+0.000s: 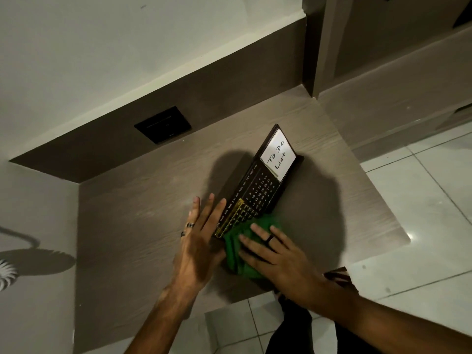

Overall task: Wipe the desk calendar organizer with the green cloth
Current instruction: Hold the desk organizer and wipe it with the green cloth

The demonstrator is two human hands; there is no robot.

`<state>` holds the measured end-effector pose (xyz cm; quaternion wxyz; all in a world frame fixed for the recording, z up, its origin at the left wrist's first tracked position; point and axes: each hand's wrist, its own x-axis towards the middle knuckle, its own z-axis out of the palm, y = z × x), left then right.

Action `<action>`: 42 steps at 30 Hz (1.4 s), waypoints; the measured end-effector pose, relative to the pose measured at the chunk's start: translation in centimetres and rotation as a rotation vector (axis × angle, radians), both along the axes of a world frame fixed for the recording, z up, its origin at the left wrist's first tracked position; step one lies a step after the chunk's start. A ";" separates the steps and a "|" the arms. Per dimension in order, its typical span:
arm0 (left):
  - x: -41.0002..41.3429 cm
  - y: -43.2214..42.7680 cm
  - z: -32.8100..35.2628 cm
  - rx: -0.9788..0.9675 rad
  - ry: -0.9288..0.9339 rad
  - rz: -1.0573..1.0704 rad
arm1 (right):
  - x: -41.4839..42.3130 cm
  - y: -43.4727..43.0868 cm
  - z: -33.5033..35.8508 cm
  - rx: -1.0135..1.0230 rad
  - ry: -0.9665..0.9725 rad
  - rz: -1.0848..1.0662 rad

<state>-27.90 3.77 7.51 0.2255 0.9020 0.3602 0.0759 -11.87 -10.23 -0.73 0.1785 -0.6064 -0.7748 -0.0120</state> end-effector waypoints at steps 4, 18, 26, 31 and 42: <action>0.3 -0.2 0.1 0.042 -0.001 0.020 | 6.8 2.9 2.1 0.037 0.069 -0.255; 0.7 -0.4 0.9 0.031 0.033 0.011 | 2.7 0.8 1.5 -0.124 0.041 -0.120; 0.5 -0.4 0.6 0.036 0.024 0.015 | 12.1 5.9 5.3 -0.197 0.112 -0.706; 0.5 -0.1 0.3 0.038 -0.001 -0.003 | 2.9 2.2 4.9 -0.312 0.132 -0.304; 0.0 0.0 -0.2 -0.005 0.003 0.044 | 6.1 3.5 5.8 -0.072 0.240 -0.492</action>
